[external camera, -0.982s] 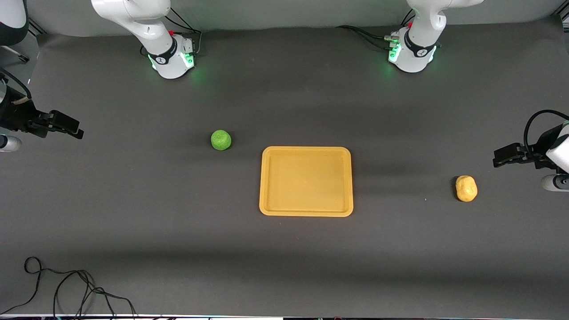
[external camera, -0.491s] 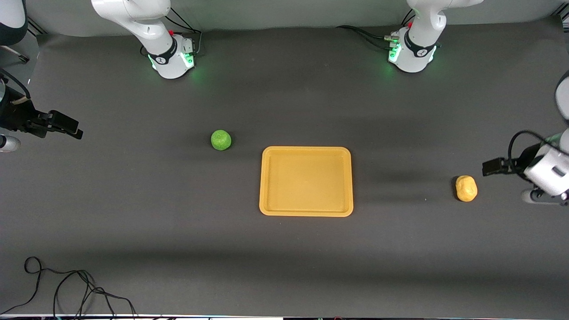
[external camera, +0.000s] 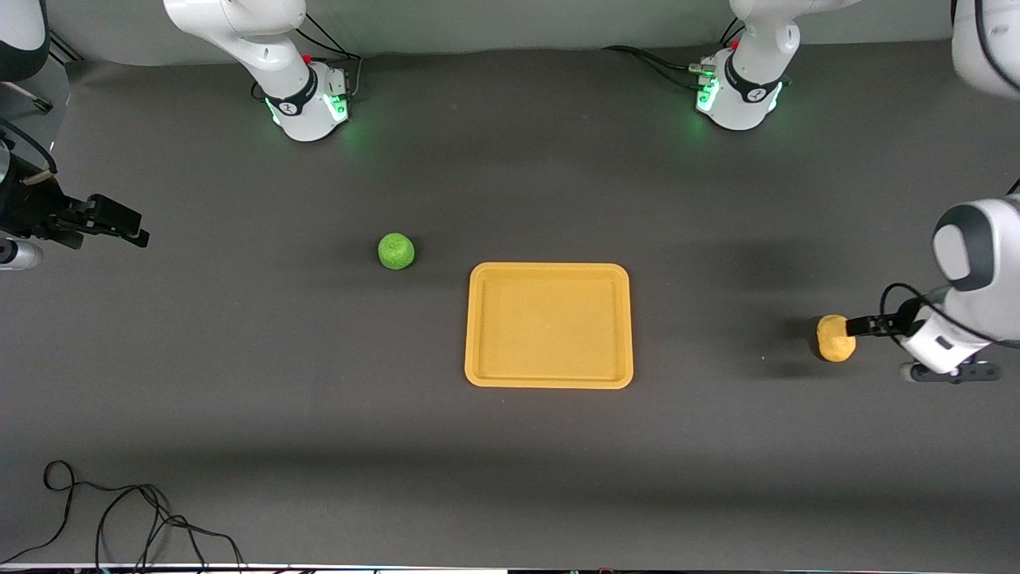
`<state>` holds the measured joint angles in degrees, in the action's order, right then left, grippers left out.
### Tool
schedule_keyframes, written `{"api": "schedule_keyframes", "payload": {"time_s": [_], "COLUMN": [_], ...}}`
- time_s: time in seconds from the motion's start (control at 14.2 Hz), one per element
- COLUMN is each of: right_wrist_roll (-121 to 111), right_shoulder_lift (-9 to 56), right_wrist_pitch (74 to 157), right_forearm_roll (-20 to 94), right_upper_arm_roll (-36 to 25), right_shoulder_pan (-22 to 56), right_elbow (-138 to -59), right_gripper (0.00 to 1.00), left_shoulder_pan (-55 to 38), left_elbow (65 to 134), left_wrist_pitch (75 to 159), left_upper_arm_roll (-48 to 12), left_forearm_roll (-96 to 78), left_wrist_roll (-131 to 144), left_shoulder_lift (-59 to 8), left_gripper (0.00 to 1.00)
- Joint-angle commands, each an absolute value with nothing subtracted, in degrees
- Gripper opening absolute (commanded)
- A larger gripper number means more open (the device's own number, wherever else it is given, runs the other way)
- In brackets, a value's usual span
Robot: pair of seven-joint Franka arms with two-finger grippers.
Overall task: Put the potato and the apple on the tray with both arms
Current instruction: 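Lower the left gripper over the potato and close on it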
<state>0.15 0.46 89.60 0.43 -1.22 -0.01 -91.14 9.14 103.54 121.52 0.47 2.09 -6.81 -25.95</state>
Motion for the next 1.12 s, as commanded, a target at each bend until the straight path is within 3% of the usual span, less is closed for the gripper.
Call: {"api": "schedule_keyframes", "payload": {"time_s": [0.0,0.07,0.35,0.7,0.91,1.05], "right_wrist_roll": [-1.14,-1.14,-1.14,-1.23,-1.23,-1.23], "right_shoulder_lift": [1.32,1.32,1.32,1.32,1.32,1.32], "right_wrist_pitch": [88.51,88.51,88.59,88.59,88.59,88.68], "right_forearm_roll": [0.35,0.35,0.17,0.18,0.18,0.18], "right_upper_arm_roll": [-1.58,-1.58,-1.58,-1.5,-1.58,-1.58], "right_shoulder_pan": [0.26,0.35,0.35,0.35,0.35,0.35], "right_elbow": [-89.39,-89.47,-89.74,-90.09,-90.09,-90.35], "right_gripper": [1.0,1.0,1.0,1.0,1.0,1.0], "left_shoulder_pan": [9.49,10.45,10.46,10.02,8.8,6.95], "left_elbow": [106.95,107.75,107.4,102.67,94.07,92.28], "left_wrist_pitch": [127.95,129.36,130.25,124.04,112.54,109.52], "left_upper_arm_roll": [0.35,0.35,0.09,-0.09,-0.96,-0.88], "left_forearm_roll": [3.43,3.43,3.34,3.17,1.32,2.54], "left_wrist_roll": [-7.38,-7.47,-7.65,-6.95,-2.67,-1.67], "left_shoulder_lift": [-28.03,-28.47,-30.5,-29.01,-28.74,-29.53], "left_gripper": [0.96,0.96,0.68,0.13,0.08,0.13]}}
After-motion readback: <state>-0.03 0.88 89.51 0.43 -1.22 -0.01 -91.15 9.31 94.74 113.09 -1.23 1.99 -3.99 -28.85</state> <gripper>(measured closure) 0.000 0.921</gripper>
